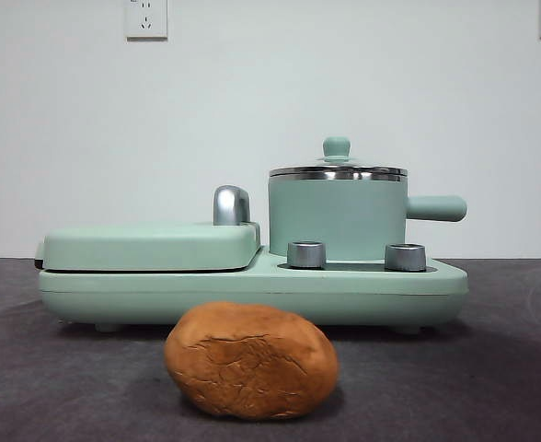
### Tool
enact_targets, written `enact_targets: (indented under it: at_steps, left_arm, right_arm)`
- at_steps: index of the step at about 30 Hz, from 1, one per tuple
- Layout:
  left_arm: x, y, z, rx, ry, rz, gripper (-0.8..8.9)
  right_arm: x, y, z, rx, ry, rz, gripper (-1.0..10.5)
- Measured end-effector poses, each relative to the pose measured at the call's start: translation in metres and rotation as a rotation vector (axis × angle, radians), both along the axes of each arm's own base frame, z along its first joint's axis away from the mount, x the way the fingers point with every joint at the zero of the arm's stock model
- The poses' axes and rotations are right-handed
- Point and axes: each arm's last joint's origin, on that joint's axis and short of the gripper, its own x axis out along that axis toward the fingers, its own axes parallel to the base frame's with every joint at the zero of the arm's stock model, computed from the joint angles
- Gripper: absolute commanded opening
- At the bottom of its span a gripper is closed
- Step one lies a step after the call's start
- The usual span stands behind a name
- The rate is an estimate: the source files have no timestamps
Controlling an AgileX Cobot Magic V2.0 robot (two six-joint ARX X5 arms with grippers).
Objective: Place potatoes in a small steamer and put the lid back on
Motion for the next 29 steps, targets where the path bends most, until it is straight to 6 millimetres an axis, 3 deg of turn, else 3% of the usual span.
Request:
enact_targets:
  at_steps: [7,13,21,24,29]
  left_arm:
    - [-0.003,-0.004,0.033,-0.054,-0.333,-0.153,0.09]
    - [-0.015,-0.004,0.072,-0.125,-0.436,-0.168,0.09]
    - [-0.028,-0.008,0.146,-0.054,-0.312,-0.257,0.09]
    - [-0.021,-0.011,0.164,0.042,-0.253,-0.371,0.09]
    - [0.002,-0.014,0.177,0.219,-0.15,-0.499,0.08]
  right_arm:
    - [-0.005,0.001,0.024,0.161,-0.228,0.066,0.2]
    - [-0.016,0.002,0.066,0.198,-0.17,0.112,0.1]
    - [-0.012,0.006,0.127,0.124,0.03,0.238,0.2]
    - [-0.003,0.009,0.143,0.044,0.065,0.325,0.2]
    - [0.015,0.013,0.158,-0.143,0.084,0.433,0.2]
